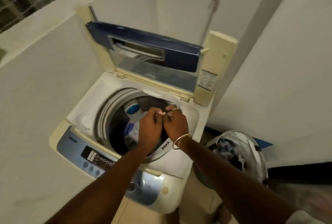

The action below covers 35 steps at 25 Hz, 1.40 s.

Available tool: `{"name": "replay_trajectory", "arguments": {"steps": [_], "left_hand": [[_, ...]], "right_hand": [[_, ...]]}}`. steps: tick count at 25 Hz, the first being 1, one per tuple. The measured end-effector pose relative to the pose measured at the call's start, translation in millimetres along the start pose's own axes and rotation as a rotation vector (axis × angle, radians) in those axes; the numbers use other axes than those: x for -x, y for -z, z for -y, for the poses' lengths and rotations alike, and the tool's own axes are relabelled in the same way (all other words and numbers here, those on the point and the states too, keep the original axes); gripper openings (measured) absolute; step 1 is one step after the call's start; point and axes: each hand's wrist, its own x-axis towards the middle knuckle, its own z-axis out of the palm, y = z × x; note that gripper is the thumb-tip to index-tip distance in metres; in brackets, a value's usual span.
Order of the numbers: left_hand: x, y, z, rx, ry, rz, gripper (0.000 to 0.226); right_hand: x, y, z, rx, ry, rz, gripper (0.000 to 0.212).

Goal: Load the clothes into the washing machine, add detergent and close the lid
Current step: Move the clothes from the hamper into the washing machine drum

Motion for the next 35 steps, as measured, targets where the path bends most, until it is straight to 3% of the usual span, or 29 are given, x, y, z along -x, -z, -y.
{"name": "replay_trajectory", "arguments": {"steps": [2, 6, 10, 14, 20, 25, 27, 30, 33, 35], "left_hand": [[5, -40, -25, 0.039, -0.105, -0.009, 0.005], [22, -115, -70, 0.042, -0.253, 0.078, 0.004], [34, -189, -89, 0.005, -0.300, 0.273, 0.008], [39, -269, -77, -0.024, -0.240, 0.363, 0.011], [38, -383, -26, -0.084, -0.138, 0.507, 0.013], [43, -482, 64, -0.312, 0.088, 0.753, 0.018], [50, -515, 102, -0.416, 0.184, 0.856, 0.037], [52, -547, 143, -0.565, 0.287, 0.844, 0.079], [48, -566, 196, -0.713, 0.240, 0.907, 0.111], [50, -575, 232, -0.718, 0.214, 0.834, 0.129]], "right_hand": [[9, 36, -16, -0.011, 0.052, -0.161, 0.009], [21, 102, -70, -0.078, -0.020, -0.384, 0.007], [24, 147, -137, -0.094, -0.153, -0.447, 0.016], [19, 175, -211, -0.093, -0.240, -0.451, 0.018], [-6, 193, -335, -0.005, -0.362, -0.311, 0.019], [-41, 181, -456, 0.160, -0.464, -0.028, 0.025], [-55, 168, -510, 0.190, -0.528, 0.140, 0.033], [-81, 141, -580, 0.366, -0.476, 0.348, 0.037], [-112, 115, -622, 0.427, -0.418, 0.370, 0.070], [-132, 100, -639, 0.409, -0.367, 0.397, 0.097]]}}
